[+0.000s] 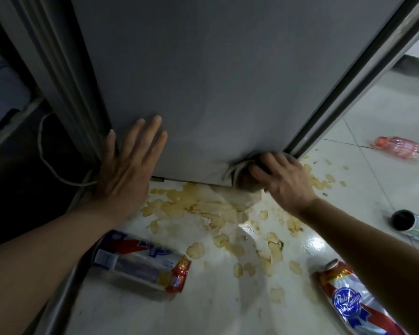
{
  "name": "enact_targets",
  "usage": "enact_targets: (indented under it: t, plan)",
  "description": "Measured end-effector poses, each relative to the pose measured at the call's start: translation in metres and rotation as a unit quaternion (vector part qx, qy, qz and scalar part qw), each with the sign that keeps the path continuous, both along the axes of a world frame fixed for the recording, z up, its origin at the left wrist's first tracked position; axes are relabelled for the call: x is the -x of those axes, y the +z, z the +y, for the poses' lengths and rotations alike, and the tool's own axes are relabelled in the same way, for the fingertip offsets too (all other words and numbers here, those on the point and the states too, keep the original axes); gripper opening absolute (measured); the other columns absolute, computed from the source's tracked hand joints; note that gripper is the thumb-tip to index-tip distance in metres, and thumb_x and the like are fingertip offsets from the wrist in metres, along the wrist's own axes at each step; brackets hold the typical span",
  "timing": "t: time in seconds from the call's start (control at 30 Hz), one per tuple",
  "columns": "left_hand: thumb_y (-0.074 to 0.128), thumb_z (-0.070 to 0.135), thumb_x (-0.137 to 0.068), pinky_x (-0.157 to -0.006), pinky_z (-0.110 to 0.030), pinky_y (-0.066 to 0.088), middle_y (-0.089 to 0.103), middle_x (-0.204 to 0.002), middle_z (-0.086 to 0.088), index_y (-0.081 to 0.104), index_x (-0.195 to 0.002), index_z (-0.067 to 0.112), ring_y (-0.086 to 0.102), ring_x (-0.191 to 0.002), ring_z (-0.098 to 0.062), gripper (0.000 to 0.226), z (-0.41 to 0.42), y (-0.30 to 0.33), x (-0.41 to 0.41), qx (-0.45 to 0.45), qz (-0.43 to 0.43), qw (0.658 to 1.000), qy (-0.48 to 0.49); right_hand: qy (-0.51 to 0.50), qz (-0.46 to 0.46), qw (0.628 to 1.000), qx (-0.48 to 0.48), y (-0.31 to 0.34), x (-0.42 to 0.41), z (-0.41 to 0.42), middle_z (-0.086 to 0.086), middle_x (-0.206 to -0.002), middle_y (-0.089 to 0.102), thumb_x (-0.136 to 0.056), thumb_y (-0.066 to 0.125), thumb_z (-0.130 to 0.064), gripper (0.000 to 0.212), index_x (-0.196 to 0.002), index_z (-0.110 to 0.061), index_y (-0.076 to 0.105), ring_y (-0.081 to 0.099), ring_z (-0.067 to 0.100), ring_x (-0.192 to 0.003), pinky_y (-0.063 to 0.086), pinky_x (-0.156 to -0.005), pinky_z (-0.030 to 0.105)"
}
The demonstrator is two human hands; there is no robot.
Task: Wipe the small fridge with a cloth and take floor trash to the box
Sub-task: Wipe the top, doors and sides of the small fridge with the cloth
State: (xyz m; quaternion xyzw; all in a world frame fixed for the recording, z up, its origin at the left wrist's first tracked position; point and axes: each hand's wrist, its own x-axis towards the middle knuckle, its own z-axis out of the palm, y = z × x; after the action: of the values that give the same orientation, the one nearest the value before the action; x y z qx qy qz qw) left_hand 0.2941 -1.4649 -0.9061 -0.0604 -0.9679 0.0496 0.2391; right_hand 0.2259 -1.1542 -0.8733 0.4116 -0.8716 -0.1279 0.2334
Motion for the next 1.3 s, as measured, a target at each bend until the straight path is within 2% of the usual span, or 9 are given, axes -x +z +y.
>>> enact_targets:
  t: [0.07, 0.17, 0.3, 0.47, 0.73, 0.9, 1.0, 1.17, 1.3]
  plan:
    - [0.067, -0.006, -0.059, -0.107, -0.061, 0.012, 0.006, -0.158, -0.006, 0.020, -0.147, 0.011, 0.015, -0.142, -0.030, 0.101, 0.004, -0.003, 0.002, 0.013, -0.004, 1.000, -0.022, -0.010, 0.054, 0.998, 0.037, 0.015, 0.006, 0.008, 0.015, -0.107, 0.052, -0.087, 0.042, -0.014, 0.028, -0.112, -0.014, 0.053, 0.053, 0.034, -0.090, 0.050, -0.072, 0.042]
    - [0.064, -0.006, -0.062, -0.108, -0.062, 0.011, 0.005, -0.158, -0.005, 0.017, -0.148, 0.012, 0.011, -0.143, -0.029, 0.100, 0.012, -0.011, 0.005, 0.001, -0.011, 1.000, -0.015, 0.005, 0.072, 0.996, 0.055, 0.014, 0.012, 0.014, 0.017, -0.108, 0.052, -0.092, 0.039, -0.012, 0.024, -0.111, -0.011, 0.053, 0.054, 0.036, -0.089, 0.053, -0.069, 0.044]
    - [0.066, -0.005, -0.059, -0.108, -0.062, 0.008, 0.001, -0.159, -0.002, 0.012, -0.149, 0.015, 0.005, -0.144, -0.027, 0.107, 0.010, -0.023, 0.010, -0.001, -0.009, 1.000, -0.013, 0.063, 0.019, 0.998, -0.009, -0.033, 0.010, 0.011, 0.015, -0.102, 0.063, -0.090, 0.041, -0.010, 0.024, -0.099, -0.010, 0.063, 0.058, 0.033, -0.079, 0.052, -0.058, 0.042]
    - [0.068, -0.002, -0.057, -0.107, -0.062, 0.008, -0.005, -0.159, 0.002, 0.006, -0.150, 0.019, 0.000, -0.145, -0.024, 0.114, 0.005, -0.033, 0.016, 0.009, -0.003, 1.000, -0.017, 0.064, -0.034, 0.996, -0.053, -0.077, 0.011, 0.005, 0.008, -0.097, 0.063, -0.091, 0.039, -0.012, 0.029, -0.091, -0.011, 0.068, 0.056, 0.028, -0.076, 0.050, -0.054, 0.037]
    - [0.066, -0.003, -0.059, -0.107, -0.060, 0.007, 0.003, -0.159, -0.001, 0.014, -0.149, 0.016, 0.010, -0.144, -0.027, 0.105, -0.001, -0.027, 0.009, 0.016, 0.007, 1.000, -0.015, 0.028, -0.043, 0.999, 0.008, -0.059, 0.004, 0.000, 0.014, -0.097, 0.065, -0.088, 0.044, -0.009, 0.027, -0.099, -0.005, 0.069, 0.060, 0.032, -0.077, 0.056, -0.066, 0.040]
    - [0.073, 0.006, -0.061, -0.106, -0.062, 0.009, 0.006, -0.158, -0.004, 0.019, -0.148, 0.013, 0.017, -0.141, -0.032, 0.102, -0.019, -0.026, -0.004, 0.032, -0.027, 0.999, 0.004, 0.041, -0.033, 0.998, 0.029, -0.057, -0.011, -0.081, 0.009, -0.097, 0.067, -0.083, 0.037, -0.017, 0.039, -0.103, -0.012, 0.071, 0.062, 0.027, -0.077, 0.052, -0.050, 0.031]
    - [0.072, 0.007, -0.062, -0.106, -0.060, 0.007, 0.007, -0.158, -0.002, 0.021, -0.147, 0.013, 0.018, -0.140, -0.030, 0.100, -0.025, -0.027, -0.004, 0.037, -0.026, 0.999, -0.003, 0.051, -0.056, 0.997, 0.019, -0.064, -0.012, -0.127, 0.008, -0.102, 0.064, -0.084, 0.040, -0.020, 0.038, -0.109, -0.014, 0.068, 0.060, 0.026, -0.081, 0.051, -0.052, 0.031]
    - [0.069, -0.002, -0.058, -0.105, -0.061, 0.009, 0.008, -0.158, -0.003, 0.024, -0.146, 0.014, 0.016, -0.141, -0.030, 0.101, -0.025, -0.028, -0.003, 0.032, -0.034, 0.999, 0.000, 0.060, -0.012, 0.994, -0.086, -0.066, 0.000, -0.057, 0.000, -0.110, 0.061, -0.076, 0.057, -0.020, 0.033, -0.106, -0.024, 0.070, 0.049, 0.023, -0.091, 0.049, -0.068, 0.036]
    - [0.071, -0.004, -0.057, -0.106, -0.063, 0.011, 0.004, -0.158, -0.002, 0.022, -0.147, 0.015, 0.013, -0.141, -0.029, 0.103, -0.024, -0.028, -0.002, 0.028, -0.050, 0.998, 0.003, 0.013, -0.026, 0.993, -0.116, -0.058, 0.005, 0.009, 0.010, -0.108, 0.061, -0.066, 0.072, -0.010, 0.042, -0.108, -0.015, 0.068, 0.055, 0.031, -0.086, 0.052, -0.068, 0.043]
